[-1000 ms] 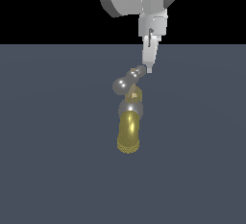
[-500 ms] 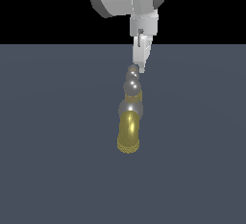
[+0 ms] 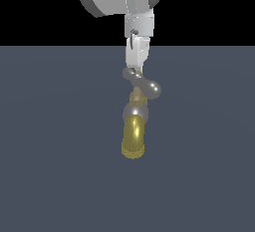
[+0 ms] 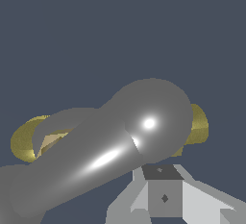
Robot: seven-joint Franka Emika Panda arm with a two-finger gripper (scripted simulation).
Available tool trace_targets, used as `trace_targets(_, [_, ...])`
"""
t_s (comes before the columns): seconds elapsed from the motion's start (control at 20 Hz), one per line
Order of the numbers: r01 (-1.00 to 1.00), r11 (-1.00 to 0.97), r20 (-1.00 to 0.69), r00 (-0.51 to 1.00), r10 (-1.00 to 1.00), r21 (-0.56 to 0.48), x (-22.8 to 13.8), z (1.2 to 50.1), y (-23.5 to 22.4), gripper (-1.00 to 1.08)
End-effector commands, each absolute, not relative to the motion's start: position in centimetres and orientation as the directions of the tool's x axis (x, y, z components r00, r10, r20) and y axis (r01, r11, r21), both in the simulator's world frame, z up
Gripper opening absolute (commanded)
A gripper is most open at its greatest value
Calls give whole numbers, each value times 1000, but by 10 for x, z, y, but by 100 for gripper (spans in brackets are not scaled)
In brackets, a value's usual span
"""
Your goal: Turn on the faucet by rotating a designated handle.
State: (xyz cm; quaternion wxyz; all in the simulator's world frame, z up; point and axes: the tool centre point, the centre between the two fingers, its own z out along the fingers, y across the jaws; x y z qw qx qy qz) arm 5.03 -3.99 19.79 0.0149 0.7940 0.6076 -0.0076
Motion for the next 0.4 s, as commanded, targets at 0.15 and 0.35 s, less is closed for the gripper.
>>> trace_targets(0.15, [984, -180, -4, 180, 984, 1, 38, 199, 40, -100])
trace_targets(0.35, [985, -170, 0, 170, 985, 0, 32, 199, 59, -100])
